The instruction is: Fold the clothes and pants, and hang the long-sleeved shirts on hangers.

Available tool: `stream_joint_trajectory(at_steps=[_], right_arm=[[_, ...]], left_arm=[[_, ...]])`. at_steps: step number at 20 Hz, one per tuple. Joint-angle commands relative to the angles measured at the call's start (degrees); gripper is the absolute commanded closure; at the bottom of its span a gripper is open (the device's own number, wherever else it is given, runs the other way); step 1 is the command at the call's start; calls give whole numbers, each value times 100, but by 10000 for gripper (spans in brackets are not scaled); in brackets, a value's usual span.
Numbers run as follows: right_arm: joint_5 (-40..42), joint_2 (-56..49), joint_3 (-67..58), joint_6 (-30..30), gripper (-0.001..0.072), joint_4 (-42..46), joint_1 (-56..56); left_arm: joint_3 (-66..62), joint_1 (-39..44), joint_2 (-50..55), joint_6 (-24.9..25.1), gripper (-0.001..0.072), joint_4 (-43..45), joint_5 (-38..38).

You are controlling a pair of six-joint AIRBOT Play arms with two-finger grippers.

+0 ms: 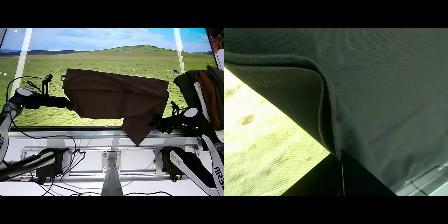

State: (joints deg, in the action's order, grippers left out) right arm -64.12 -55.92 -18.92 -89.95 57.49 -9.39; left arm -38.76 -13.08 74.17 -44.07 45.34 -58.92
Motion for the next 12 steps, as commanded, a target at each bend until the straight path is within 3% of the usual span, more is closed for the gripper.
stream_joint_trajectory(at_steps=[1,2,4,8,12], right_arm=[[37,-4,4,2,442,-7,678],[144,-4,4,-4,447,-15,892],[304,0,-37,0,694,-22,1191],[4,46,-638,127,698,61,1235],[-695,802,-1421,208,699,133,1235]], left_arm=[[-7,2,2,-2,692,0,2],[-7,2,2,-2,692,0,2],[-7,2,2,-2,692,0,-2],[-201,-42,-52,-2,694,9,-402],[-382,-413,-828,-79,694,52,-981]])
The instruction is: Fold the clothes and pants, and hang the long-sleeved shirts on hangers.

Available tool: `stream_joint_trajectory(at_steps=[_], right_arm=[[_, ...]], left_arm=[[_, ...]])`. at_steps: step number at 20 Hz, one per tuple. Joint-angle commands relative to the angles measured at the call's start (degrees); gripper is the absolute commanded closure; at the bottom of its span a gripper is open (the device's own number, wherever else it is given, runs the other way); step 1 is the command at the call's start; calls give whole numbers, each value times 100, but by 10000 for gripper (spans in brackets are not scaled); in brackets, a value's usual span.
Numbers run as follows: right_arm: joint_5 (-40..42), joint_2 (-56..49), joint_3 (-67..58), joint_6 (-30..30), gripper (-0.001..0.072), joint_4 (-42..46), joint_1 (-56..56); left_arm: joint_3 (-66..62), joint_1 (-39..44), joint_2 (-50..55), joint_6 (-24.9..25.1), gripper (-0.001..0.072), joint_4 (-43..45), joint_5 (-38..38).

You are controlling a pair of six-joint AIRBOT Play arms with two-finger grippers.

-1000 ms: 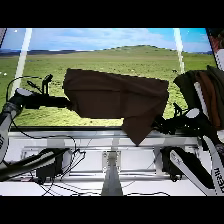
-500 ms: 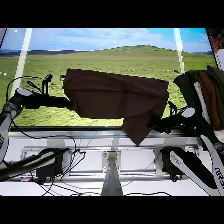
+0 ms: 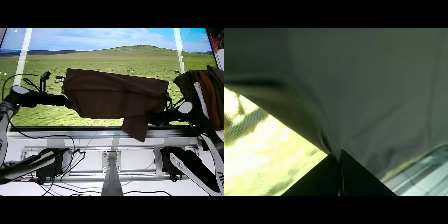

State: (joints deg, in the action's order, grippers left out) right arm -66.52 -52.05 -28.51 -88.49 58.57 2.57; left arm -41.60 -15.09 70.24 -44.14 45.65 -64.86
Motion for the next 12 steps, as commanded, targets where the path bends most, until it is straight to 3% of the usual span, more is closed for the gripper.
stream_joint_trajectory(at_steps=[1,3,5,8,10,12], right_arm=[[-623,664,-590,59,699,-70,39],[-592,1069,-695,48,700,-431,39],[81,1176,-702,48,699,-1003,39],[1875,807,-715,50,698,-1357,39],[2645,212,-883,50,698,-1495,39],[3191,-492,-1226,48,698,-1541,37]], left_arm=[[-98,-354,-710,-232,695,22,-444],[-98,-616,-1268,-385,695,20,-485],[-98,-730,-1646,-382,695,17,-367],[-90,-573,-1652,-481,696,-70,586],[-92,-282,-1392,-664,696,-79,1220],[-98,57,-1054,-691,696,-350,2522]])
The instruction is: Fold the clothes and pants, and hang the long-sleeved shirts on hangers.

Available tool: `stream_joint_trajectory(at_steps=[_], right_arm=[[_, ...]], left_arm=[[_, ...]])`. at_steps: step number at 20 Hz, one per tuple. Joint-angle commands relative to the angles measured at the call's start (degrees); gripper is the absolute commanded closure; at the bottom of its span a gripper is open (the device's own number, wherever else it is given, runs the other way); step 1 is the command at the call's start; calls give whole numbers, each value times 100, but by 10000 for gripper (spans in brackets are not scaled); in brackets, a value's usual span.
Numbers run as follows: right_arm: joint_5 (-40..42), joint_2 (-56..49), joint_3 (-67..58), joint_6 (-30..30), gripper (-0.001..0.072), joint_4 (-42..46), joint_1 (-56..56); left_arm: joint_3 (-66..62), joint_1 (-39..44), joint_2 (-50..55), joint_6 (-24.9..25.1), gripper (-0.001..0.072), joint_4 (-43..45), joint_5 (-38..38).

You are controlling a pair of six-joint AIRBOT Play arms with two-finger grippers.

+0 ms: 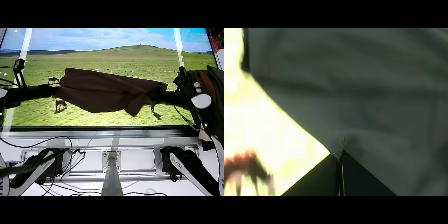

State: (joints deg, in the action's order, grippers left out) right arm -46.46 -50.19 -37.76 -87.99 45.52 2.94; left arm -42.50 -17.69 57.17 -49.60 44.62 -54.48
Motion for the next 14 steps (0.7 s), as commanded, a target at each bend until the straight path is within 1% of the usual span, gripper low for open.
stream_joint_trajectory(at_steps=[1,2,3,4,5,7,9,11,12,13,14], right_arm=[[1419,-1043,-522,0,698,-214,-9],[1620,-1366,-730,0,698,-208,-11],[1851,-1672,-929,-2,698,-201,-9],[2059,-1941,-1108,-9,698,-208,-11],[2227,-2133,-1233,-26,698,-210,-9],[2575,-2398,-1355,-256,698,-199,-11],[2920,-2529,-1353,-264,698,-37,-11],[3038,-2573,-1351,-267,698,122,-48],[3023,-2577,-1349,-267,698,133,-109],[2977,-2577,-1349,-278,698,133,-190],[2922,-2579,-1346,-337,698,166,-308]], left_arm=[[-39,450,433,-144,696,-588,2120],[-125,577,664,-144,696,-962,2634],[-278,691,940,-144,696,-1241,2929],[-479,798,1220,-144,697,-1410,3067],[-737,918,1545,-144,697,-1482,3147],[-1252,1130,2162,-144,697,-1497,3300],[-1725,1318,2793,-144,695,-1582,3305],[-1952,1460,3228,-142,690,-1580,3305],[-1989,1506,3377,-142,622,-1580,3305],[-1989,1519,3456,-142,410,-1576,3279],[-1987,1519,3477,-140,92,-1574,3254]])
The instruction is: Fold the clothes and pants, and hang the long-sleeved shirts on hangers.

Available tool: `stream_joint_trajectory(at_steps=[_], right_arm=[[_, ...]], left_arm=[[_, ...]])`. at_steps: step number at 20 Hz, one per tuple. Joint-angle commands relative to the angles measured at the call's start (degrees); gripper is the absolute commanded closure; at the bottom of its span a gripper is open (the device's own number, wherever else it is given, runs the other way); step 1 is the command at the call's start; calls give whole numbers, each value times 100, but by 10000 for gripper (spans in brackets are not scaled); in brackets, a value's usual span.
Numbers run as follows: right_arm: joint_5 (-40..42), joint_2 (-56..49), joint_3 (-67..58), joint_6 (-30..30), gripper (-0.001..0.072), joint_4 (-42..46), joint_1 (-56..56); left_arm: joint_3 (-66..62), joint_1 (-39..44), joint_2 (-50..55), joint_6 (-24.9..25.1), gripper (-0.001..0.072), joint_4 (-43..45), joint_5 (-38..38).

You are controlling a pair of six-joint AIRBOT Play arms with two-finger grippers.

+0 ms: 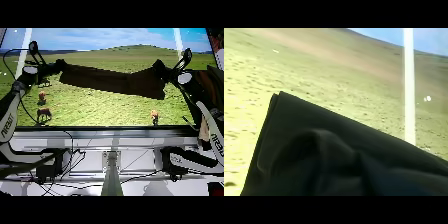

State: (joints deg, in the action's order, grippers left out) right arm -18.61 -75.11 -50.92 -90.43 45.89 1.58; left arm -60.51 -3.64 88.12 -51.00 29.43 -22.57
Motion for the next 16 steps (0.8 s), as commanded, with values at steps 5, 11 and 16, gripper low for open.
stream_joint_trajectory(at_steps=[5,11,16], right_arm=[[-129,-96,-22,-407,185,699,-811],[-1412,-96,-22,271,16,1353,-885],[-2739,-76,-24,1731,16,1845,-881]], left_arm=[[-190,-205,278,0,5,122,-579],[-190,-651,289,-306,11,918,-1589],[-273,-634,629,-435,23,914,-1589]])
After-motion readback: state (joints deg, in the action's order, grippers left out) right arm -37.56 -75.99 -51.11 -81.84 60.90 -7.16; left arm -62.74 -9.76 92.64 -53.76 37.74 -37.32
